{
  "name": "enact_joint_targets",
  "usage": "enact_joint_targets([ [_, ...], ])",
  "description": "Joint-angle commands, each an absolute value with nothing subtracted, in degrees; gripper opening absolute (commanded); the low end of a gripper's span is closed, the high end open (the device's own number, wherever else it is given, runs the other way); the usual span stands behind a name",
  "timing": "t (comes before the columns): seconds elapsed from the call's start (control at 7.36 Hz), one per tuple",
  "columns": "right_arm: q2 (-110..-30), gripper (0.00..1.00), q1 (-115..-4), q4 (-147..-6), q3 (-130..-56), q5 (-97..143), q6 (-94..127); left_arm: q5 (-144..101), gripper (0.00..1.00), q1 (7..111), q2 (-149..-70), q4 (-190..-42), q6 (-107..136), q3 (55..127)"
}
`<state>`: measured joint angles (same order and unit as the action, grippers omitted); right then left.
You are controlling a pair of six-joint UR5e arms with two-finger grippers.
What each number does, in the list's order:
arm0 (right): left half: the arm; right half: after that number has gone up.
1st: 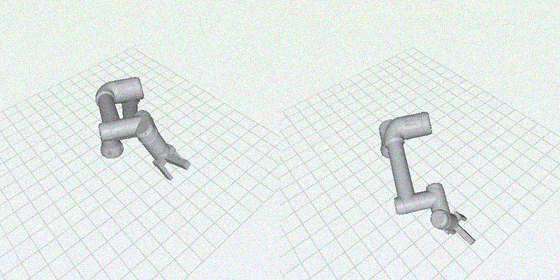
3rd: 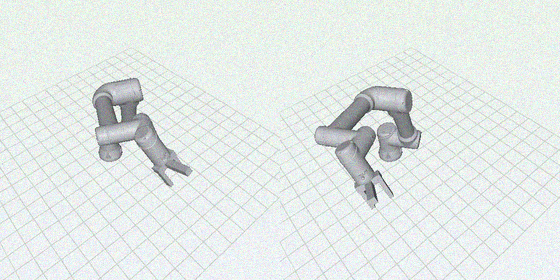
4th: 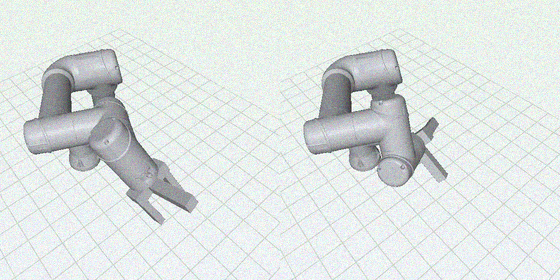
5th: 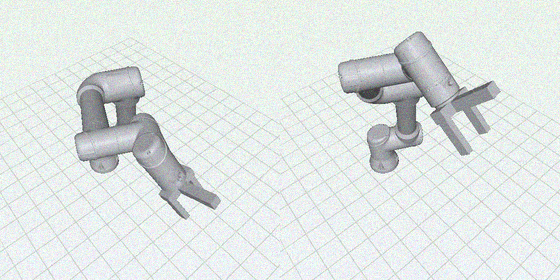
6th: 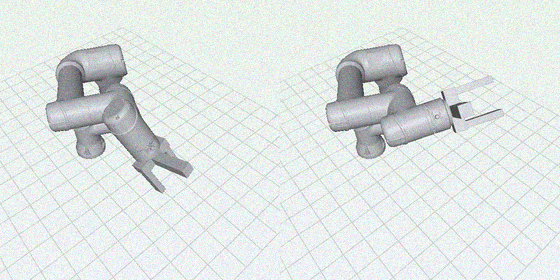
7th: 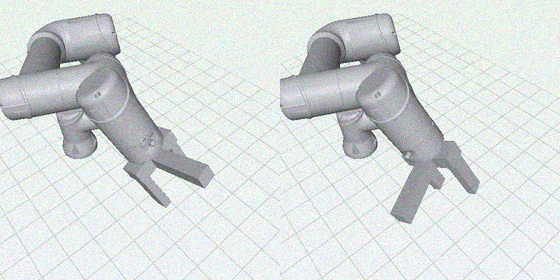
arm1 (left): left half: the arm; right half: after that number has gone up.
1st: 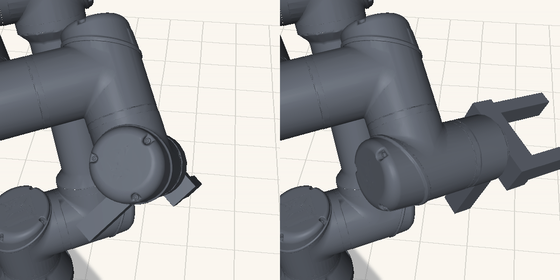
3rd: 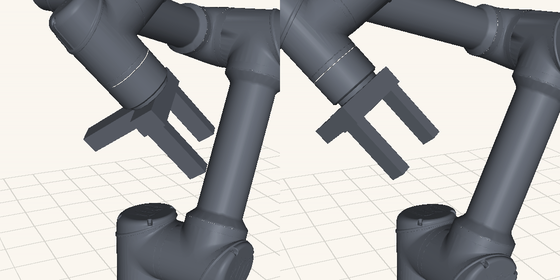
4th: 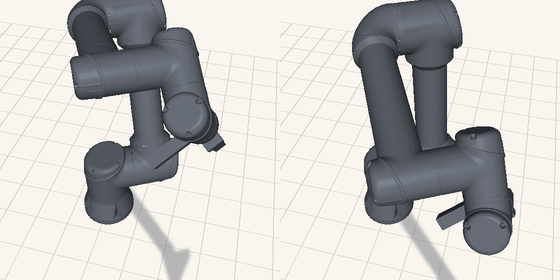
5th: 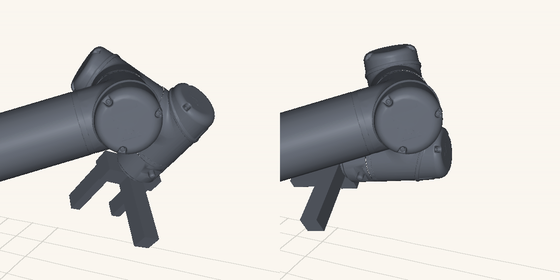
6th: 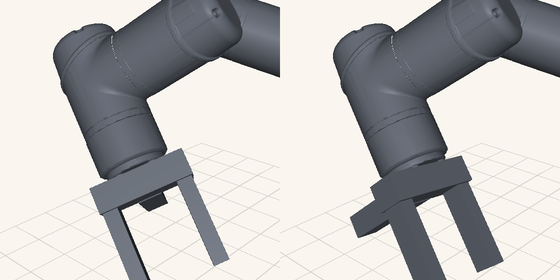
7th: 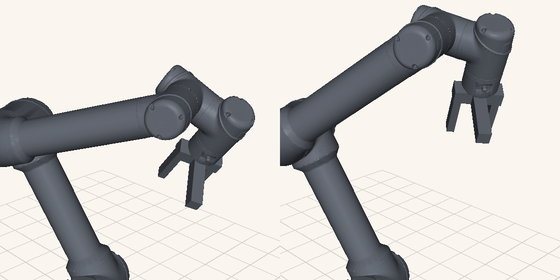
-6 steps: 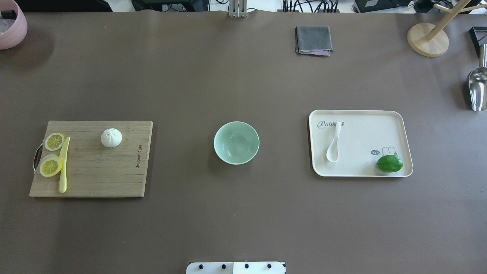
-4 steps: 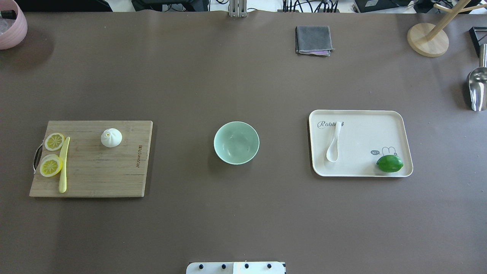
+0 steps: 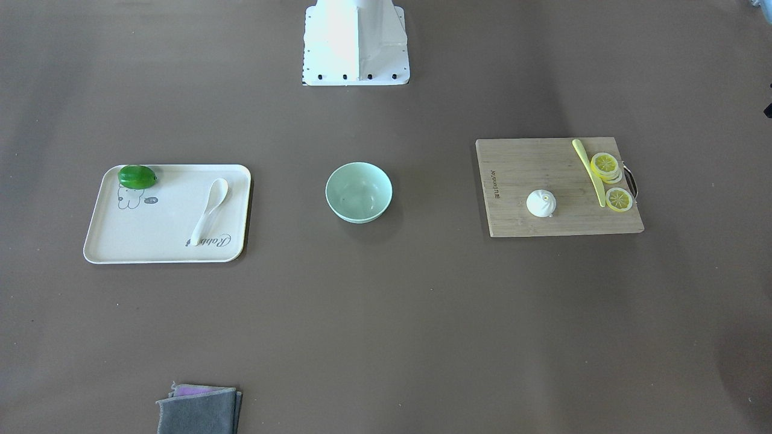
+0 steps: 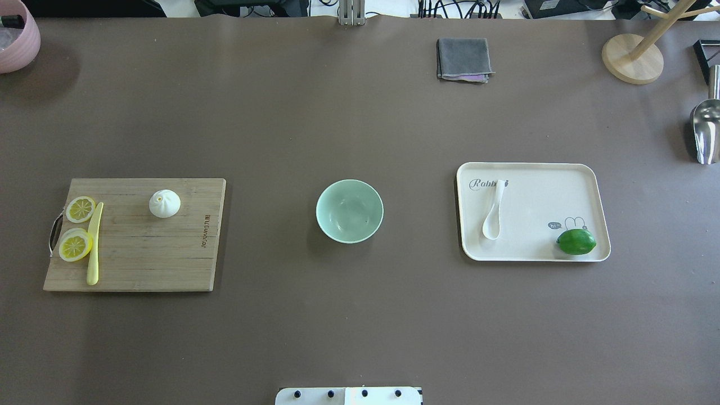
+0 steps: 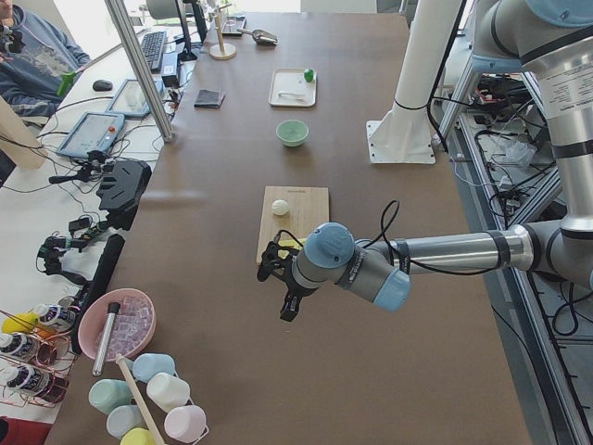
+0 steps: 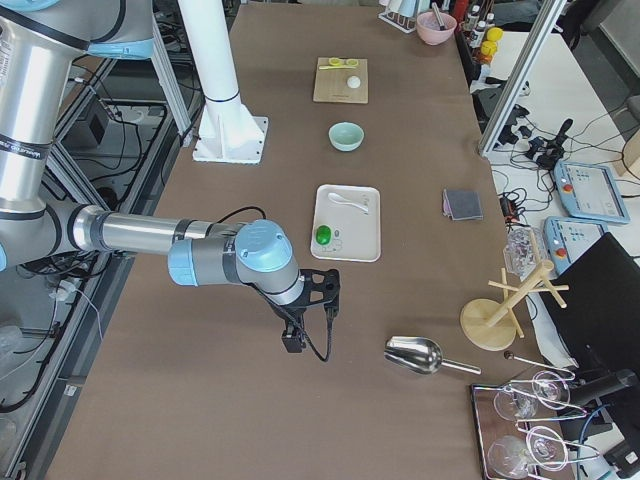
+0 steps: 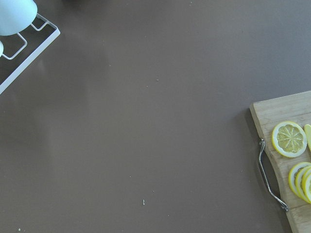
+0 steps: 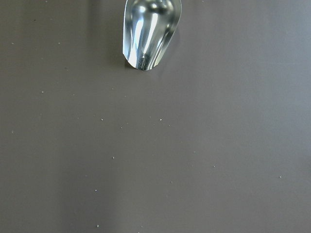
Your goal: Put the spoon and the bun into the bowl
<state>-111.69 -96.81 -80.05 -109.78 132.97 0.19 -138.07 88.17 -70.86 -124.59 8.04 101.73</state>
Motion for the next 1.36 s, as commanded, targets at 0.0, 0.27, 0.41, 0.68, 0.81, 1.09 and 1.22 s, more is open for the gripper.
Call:
enact_joint_targets([
  [0.0,-111.53,1.00,-96.77,-79.63,-109.69,133.94,0.17,-138.08,0.98,88.16,-71.54,-125.06,8.09,101.51],
  [0.27,-110.83,1.00,-96.77,-79.19,-109.60,134.82,0.26,-137.99,0.98,88.24,-71.72,-125.24,8.52,101.69],
  [0.41,-110.66,1.00,-96.68,-79.10,-109.60,134.91,0.35,-137.99,0.98,88.24,-71.46,-125.51,8.61,101.86],
  [0.68,-110.65,1.00,-96.59,-79.01,-109.69,137.44,0.35,-137.99,0.98,88.15,-71.54,-126.03,8.44,101.86],
  [0.81,-110.74,1.00,-96.59,-79.01,-109.77,139.98,0.44,-138.16,0.98,88.15,-71.28,-127.78,9.31,101.87],
  [1.09,-110.48,1.00,-94.50,-78.84,-109.86,142.73,3.84,-138.34,0.98,86.85,-74.16,-127.88,18.60,102.13],
  [1.22,-109.43,1.00,-91.09,-75.71,-109.86,143.17,11.70,-138.43,0.98,84.31,-75.40,-127.97,21.07,102.48],
])
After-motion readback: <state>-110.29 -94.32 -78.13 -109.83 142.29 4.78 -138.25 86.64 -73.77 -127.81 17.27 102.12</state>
